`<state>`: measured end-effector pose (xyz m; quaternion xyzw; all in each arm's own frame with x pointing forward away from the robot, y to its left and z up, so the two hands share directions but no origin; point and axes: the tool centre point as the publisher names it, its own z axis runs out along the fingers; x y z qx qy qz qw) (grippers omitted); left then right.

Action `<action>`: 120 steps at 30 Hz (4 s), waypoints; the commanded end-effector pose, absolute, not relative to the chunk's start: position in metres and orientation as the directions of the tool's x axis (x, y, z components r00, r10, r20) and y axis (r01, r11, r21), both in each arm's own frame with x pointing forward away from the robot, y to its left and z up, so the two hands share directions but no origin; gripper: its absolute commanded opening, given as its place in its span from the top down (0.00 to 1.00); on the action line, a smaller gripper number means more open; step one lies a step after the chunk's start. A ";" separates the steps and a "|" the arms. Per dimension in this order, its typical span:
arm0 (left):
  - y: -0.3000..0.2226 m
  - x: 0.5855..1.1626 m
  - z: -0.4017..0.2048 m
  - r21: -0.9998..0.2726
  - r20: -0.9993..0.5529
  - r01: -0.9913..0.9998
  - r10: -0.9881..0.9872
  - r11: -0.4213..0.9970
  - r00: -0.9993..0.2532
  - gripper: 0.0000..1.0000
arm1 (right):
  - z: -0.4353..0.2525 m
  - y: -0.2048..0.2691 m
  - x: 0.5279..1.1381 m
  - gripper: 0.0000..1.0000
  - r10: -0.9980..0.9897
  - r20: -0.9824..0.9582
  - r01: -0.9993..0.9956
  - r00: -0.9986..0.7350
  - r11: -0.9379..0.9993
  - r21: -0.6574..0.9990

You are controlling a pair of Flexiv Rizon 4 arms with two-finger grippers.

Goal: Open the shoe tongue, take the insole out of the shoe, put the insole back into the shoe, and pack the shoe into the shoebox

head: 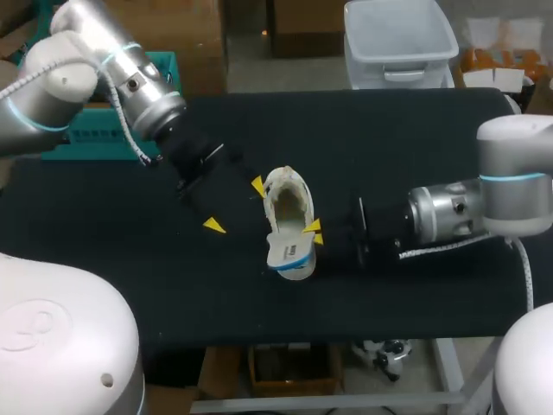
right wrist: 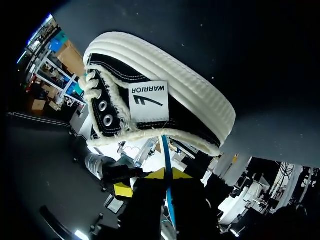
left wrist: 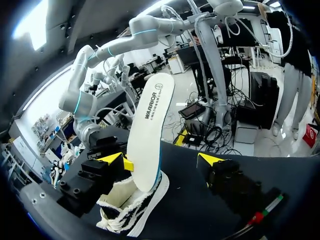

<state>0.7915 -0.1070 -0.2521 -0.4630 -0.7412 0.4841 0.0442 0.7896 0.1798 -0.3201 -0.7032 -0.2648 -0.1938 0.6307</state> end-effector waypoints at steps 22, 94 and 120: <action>-0.124 0.776 -0.282 -0.724 -0.600 0.676 0.360 0.136 -0.715 0.00 | -0.328 0.185 0.789 1.00 0.030 0.710 0.711 0.703 -0.031 -0.702; -0.168 0.833 -0.345 -0.687 -0.572 0.679 0.383 0.260 -0.726 1.00 | -0.348 0.188 0.823 1.00 0.058 0.701 0.703 0.711 -0.041 -0.710; -0.168 0.849 -0.363 -0.705 -0.531 0.641 0.373 0.304 -0.761 1.00 | -0.353 0.181 0.831 0.74 0.070 0.670 0.673 0.739 -0.079 -0.735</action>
